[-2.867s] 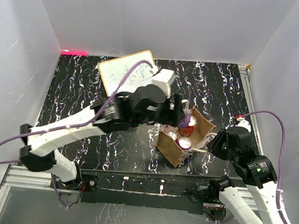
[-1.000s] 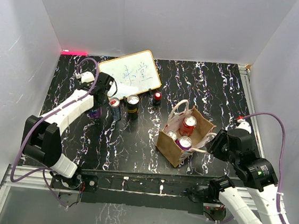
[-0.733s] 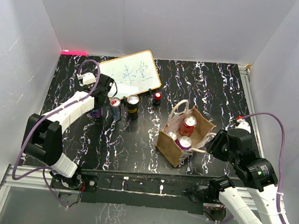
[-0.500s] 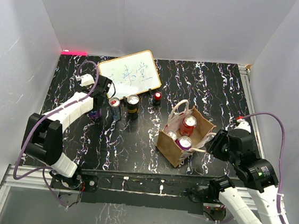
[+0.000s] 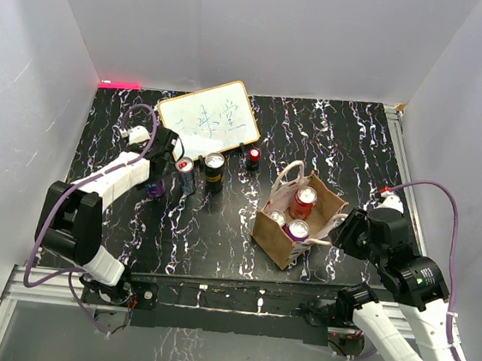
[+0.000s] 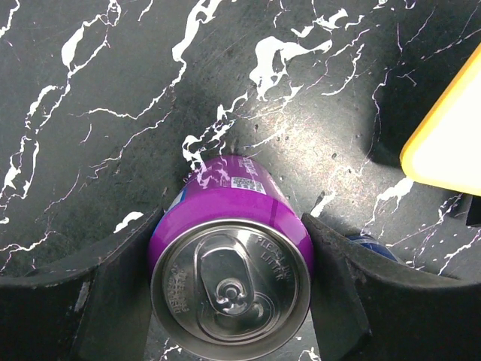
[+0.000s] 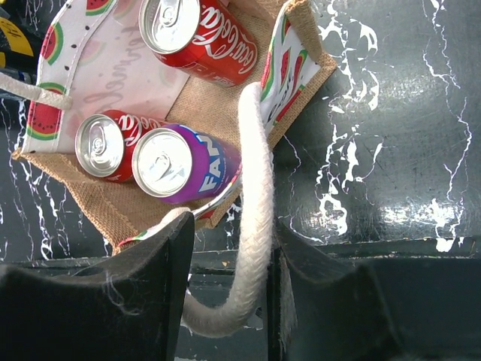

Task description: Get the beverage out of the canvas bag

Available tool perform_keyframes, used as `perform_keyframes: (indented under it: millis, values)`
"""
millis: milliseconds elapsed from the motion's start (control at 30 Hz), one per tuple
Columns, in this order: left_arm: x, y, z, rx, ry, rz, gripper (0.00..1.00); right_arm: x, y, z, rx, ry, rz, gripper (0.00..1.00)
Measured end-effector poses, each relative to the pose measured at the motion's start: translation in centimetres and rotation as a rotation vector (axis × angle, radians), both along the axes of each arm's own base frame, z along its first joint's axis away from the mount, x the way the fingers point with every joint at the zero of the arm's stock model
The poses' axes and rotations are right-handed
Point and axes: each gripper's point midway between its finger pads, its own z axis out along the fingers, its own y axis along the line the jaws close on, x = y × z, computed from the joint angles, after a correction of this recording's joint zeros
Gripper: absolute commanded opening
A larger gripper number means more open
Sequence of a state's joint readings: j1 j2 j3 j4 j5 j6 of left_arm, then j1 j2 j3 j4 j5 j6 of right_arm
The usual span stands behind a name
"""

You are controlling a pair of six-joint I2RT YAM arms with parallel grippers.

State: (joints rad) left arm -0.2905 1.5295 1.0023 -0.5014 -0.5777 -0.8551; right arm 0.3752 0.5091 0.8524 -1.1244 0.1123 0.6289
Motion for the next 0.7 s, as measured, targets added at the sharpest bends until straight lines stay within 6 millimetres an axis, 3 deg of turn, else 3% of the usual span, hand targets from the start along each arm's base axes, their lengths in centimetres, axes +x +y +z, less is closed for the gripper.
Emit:
perform_keyframes:
  millis: [200, 300, 467, 633, 700]
  values:
    - [-0.4, -0.1, 0.0, -0.018, 0.008, 0.019, 0.84, -0.1, 0.2, -0.2, 0.005, 0.001, 0.013, 0.41]
    - [-0.8, -0.1, 0.6, -0.023, 0.032, 0.032, 0.97, -0.2, 0.2, -0.4, 0.005, 0.007, 0.015, 0.41]
    - [-0.7, -0.6, 3.6, -0.064, -0.007, 0.040, 0.97, -0.3, 0.5, -0.6, 0.017, 0.011, 0.029, 0.41]
    - [-2.0, -1.2, 7.3, -0.144, -0.087, 0.013, 0.97, -0.5, 0.8, -1.3, 0.023, 0.029, 0.043, 0.41]
    - [-2.6, -2.0, 9.0, -0.208, -0.130, -0.017, 0.89, -0.5, 0.9, -1.3, 0.027, 0.028, 0.047, 0.41]
